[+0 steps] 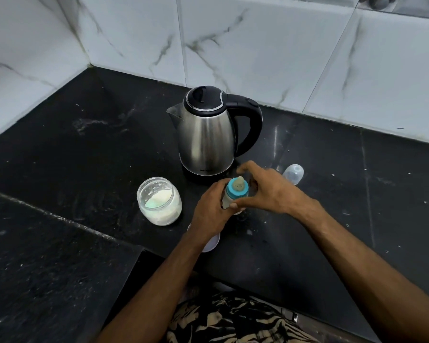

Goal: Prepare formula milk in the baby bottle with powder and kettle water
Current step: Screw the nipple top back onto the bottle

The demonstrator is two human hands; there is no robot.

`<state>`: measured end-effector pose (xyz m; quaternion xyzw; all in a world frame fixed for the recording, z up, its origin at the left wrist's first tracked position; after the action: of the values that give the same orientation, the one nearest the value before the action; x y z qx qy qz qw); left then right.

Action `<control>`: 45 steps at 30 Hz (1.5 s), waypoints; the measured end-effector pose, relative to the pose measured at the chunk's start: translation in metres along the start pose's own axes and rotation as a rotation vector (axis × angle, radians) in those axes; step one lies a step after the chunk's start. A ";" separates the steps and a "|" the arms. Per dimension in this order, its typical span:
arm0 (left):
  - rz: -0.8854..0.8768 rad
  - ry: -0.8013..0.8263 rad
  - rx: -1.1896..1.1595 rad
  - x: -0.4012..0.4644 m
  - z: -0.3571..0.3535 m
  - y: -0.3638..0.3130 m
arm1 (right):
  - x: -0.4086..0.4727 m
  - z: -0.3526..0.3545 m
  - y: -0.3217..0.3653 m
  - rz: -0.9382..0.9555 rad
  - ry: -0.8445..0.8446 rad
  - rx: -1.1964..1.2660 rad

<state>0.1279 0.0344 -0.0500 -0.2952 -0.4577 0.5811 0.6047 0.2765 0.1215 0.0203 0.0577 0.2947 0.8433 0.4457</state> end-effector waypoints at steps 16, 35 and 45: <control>0.031 0.018 -0.005 0.001 0.001 -0.002 | 0.003 0.000 -0.003 0.078 -0.018 0.004; 0.077 0.076 0.098 0.004 0.006 -0.006 | 0.003 0.001 -0.004 0.152 0.016 -0.062; 0.080 0.127 0.150 0.007 0.009 -0.009 | 0.000 -0.011 -0.010 0.127 -0.023 -0.103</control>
<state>0.1225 0.0378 -0.0370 -0.3035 -0.3615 0.6173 0.6294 0.2796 0.1209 0.0063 0.0631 0.2416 0.8832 0.3971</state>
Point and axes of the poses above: each hand's wrist, its own x-axis towards the middle knuckle, its own z-axis out of the back of the hand, y = z × x, the point moved 1 cm from there along x, towards the middle knuckle, and after that the axes turned 11 degrees about -z, right-handed, at the moved point
